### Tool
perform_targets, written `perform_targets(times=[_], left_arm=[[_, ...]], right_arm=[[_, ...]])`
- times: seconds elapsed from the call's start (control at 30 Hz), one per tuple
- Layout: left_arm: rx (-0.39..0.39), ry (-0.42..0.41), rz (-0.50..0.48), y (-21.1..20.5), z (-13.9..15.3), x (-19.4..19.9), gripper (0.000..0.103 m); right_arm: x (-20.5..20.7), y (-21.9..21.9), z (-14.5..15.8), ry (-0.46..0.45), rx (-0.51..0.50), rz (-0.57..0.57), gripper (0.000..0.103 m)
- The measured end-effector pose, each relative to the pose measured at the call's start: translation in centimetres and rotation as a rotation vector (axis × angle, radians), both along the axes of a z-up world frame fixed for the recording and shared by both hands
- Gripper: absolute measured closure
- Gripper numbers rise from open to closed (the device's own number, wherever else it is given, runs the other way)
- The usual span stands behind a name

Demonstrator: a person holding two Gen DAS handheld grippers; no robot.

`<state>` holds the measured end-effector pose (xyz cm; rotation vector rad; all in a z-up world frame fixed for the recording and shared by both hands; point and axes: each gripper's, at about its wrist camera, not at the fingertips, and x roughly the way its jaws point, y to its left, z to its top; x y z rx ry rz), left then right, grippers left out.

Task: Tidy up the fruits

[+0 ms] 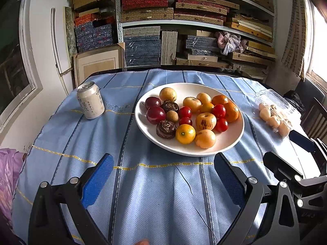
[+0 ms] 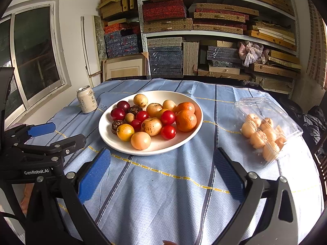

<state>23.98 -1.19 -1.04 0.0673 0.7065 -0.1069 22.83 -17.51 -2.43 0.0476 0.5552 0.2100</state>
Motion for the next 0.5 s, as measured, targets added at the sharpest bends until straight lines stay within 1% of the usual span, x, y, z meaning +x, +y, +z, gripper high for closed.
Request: perform_targets(times=[0.5], left_arm=[[-0.004, 0.007, -0.006, -0.19, -0.27, -0.04, 0.004]], right_arm=[[-0.02, 0.04, -0.02, 0.001, 0.0, 0.001, 0.004]])
